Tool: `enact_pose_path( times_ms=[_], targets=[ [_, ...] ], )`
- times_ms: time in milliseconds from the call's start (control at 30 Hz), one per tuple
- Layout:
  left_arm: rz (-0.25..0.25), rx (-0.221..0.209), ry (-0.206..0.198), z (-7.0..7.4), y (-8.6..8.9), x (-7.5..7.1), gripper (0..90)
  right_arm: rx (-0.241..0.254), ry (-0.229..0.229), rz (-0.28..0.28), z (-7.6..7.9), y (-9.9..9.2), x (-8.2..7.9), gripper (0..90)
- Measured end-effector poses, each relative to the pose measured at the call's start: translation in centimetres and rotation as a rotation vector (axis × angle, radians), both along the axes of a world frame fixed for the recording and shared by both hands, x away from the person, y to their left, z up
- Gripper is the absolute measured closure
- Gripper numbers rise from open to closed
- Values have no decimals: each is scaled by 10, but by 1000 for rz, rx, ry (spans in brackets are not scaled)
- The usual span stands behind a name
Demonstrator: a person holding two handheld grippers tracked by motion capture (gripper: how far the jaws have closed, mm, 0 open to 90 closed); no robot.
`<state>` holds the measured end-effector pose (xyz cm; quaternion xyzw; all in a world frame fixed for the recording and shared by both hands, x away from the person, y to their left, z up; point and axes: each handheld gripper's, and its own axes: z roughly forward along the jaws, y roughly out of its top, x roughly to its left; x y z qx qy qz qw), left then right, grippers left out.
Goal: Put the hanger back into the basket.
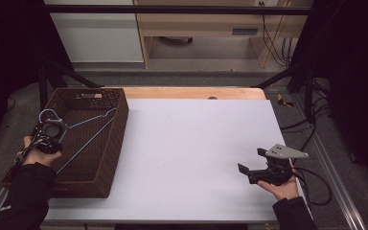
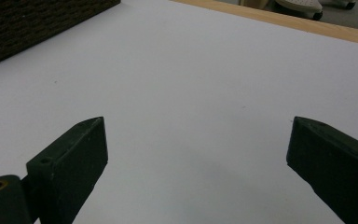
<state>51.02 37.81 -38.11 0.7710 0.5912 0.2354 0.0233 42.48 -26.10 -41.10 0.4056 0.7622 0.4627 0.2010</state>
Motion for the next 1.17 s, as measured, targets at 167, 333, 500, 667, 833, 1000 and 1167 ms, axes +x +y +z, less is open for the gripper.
enact_pose_path(
  times_ms=[167,333,500,667,833,1000,1167],
  targets=[
    [-36,-78,-66,22,-4,-17,558,4,-4,-4,1,-1,0,57],
    [-129,-157,-190,42,-16,-40,441,9,-10,-4,2,-1,-1,56],
    [-267,-279,-372,54,-41,-63,322,21,-20,-4,3,-1,-1,55],
    [-415,-428,-525,59,-74,-81,225,30,-27,-1,3,0,-2,52],
    [-530,-527,-569,52,-105,-92,155,37,-38,0,4,-1,-3,51],
    [-576,-596,-589,38,-126,-97,101,51,-46,-1,4,-1,-3,49],
    [-584,-607,-579,18,-137,-96,75,61,-54,-3,5,-3,-4,48]
  ],
)
